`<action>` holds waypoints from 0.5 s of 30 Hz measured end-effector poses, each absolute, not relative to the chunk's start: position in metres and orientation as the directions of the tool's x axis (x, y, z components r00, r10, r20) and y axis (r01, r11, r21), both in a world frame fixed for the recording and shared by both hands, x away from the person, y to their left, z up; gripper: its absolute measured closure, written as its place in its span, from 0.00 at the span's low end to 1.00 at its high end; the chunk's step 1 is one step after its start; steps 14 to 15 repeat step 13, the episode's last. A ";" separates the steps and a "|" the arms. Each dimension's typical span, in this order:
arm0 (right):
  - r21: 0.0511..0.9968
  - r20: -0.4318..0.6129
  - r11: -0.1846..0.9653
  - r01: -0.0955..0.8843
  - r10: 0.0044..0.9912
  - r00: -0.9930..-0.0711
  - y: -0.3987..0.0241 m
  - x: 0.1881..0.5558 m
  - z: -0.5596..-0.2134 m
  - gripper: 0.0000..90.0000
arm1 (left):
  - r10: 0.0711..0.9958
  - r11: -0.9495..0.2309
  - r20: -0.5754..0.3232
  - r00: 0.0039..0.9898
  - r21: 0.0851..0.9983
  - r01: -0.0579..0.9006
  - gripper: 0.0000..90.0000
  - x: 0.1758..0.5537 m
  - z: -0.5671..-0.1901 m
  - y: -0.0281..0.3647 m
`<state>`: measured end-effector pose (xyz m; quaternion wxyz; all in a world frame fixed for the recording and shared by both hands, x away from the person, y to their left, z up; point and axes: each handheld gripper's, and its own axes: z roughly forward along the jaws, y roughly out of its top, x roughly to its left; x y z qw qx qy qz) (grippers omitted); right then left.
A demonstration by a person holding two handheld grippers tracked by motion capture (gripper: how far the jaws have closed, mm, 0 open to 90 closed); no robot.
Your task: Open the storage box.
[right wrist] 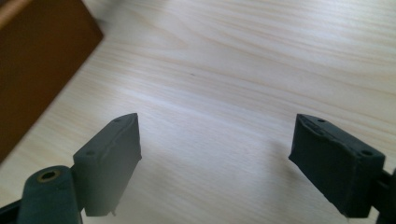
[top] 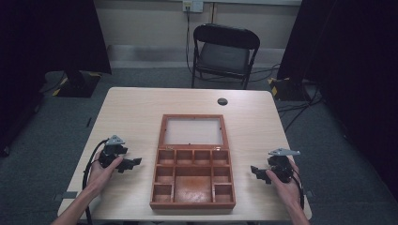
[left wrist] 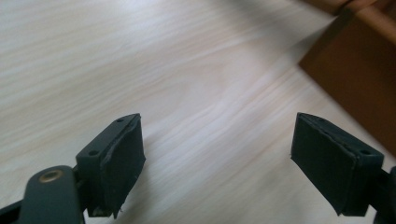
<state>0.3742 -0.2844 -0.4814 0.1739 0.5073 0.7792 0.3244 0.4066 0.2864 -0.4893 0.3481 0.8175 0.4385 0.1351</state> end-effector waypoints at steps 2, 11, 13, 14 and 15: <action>0.671 0.069 0.261 0.694 0.910 -0.409 -0.287 0.377 -0.485 0.17 | 0.815 -0.381 -0.068 0.575 0.685 0.621 0.17 0.407 -0.493 0.287; 0.720 -0.011 0.258 0.644 0.932 -0.362 -0.287 0.377 -0.501 0.05 | 0.837 -0.375 0.004 0.547 0.733 0.567 0.12 0.402 -0.502 0.284; 0.720 -0.010 0.258 0.644 0.932 -0.362 -0.287 0.377 -0.501 0.05 | 0.837 -0.375 0.005 0.547 0.733 0.567 0.12 0.402 -0.502 0.284; 0.720 -0.010 0.258 0.644 0.932 -0.362 -0.287 0.377 -0.501 0.05 | 0.837 -0.375 0.005 0.547 0.733 0.567 0.12 0.402 -0.502 0.284; 0.720 -0.010 0.258 0.644 0.932 -0.362 -0.287 0.377 -0.501 0.05 | 0.837 -0.375 0.005 0.547 0.733 0.567 0.12 0.402 -0.502 0.284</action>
